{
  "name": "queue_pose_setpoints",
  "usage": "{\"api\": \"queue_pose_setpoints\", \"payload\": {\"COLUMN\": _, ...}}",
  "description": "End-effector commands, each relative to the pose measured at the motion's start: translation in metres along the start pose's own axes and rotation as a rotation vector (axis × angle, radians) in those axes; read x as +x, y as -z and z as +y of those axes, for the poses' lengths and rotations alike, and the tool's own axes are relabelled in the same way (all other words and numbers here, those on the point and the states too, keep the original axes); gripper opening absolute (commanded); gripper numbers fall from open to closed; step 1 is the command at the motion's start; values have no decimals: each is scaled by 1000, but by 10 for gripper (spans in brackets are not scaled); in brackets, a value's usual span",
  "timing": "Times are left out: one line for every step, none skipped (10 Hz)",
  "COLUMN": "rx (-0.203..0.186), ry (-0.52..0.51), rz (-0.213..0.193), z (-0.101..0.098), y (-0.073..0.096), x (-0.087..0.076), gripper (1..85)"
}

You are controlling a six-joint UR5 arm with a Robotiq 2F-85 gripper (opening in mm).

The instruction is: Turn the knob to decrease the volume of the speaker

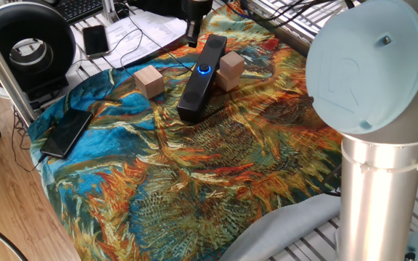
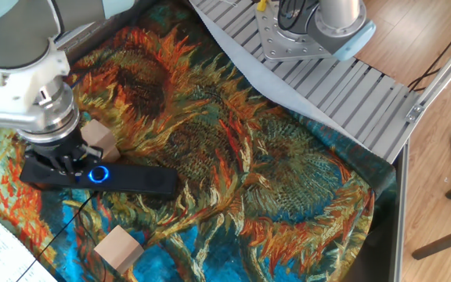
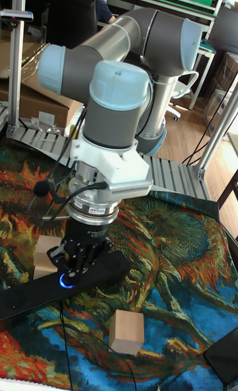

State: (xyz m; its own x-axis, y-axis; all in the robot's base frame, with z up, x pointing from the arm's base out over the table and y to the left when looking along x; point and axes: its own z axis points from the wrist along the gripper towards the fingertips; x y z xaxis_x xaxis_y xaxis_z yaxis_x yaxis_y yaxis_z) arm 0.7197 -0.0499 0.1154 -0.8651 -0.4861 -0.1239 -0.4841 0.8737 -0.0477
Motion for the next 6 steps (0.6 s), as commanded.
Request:
{"api": "queue_pose_setpoints", "payload": {"rx": -40, "ry": -302, "rz": -3, "z": 14, "y": 3, "x": -6, "gripper": 20}}
{"api": "queue_pose_setpoints", "payload": {"rx": -40, "ry": -323, "rz": -3, "z": 15, "y": 1, "x": -7, "gripper": 20}}
{"api": "queue_pose_setpoints", "payload": {"rx": -38, "ry": -314, "rz": -5, "z": 16, "y": 0, "x": -8, "gripper": 20}}
{"api": "queue_pose_setpoints", "payload": {"rx": -38, "ry": -306, "rz": -5, "z": 16, "y": -1, "x": -9, "gripper": 20}}
{"api": "queue_pose_setpoints", "payload": {"rx": -34, "ry": -295, "rz": -2, "z": 16, "y": -3, "x": -9, "gripper": 20}}
{"api": "queue_pose_setpoints", "payload": {"rx": -32, "ry": -280, "rz": 2, "z": 15, "y": -5, "x": -9, "gripper": 20}}
